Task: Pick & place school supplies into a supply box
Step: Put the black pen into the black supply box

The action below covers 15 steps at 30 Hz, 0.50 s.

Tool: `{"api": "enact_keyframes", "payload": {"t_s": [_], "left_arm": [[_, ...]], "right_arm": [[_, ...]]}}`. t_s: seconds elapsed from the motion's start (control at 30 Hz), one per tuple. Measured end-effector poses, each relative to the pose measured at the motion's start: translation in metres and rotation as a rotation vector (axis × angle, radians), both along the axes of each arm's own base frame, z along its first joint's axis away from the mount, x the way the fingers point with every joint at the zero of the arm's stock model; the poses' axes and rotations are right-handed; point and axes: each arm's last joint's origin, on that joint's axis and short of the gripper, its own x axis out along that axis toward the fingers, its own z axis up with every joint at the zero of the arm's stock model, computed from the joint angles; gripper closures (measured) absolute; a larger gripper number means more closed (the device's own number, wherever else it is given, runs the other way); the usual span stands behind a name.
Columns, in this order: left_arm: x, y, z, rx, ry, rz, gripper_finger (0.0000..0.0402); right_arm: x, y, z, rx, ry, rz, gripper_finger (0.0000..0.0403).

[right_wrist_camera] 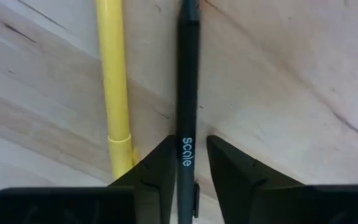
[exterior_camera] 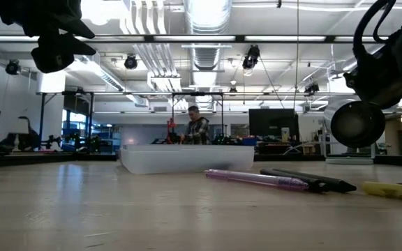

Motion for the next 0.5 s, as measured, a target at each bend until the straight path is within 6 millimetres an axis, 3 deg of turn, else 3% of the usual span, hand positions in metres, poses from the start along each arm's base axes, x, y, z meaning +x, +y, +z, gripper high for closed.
{"api": "enact_keyframes", "payload": {"t_s": [0.23,0.5], "left_arm": [[0.0,0.0,0.0,0.0,0.0,0.001,0.0279],[0.0,0.0,0.0,0.0,0.0,0.002,0.0279]], "right_arm": [[-0.0007,-0.0019,-0.0008,-0.021,0.006,0.006,0.0383],[0.0034,-0.0048,0.0086,-0.133,-0.041,0.075,0.0383]]}}
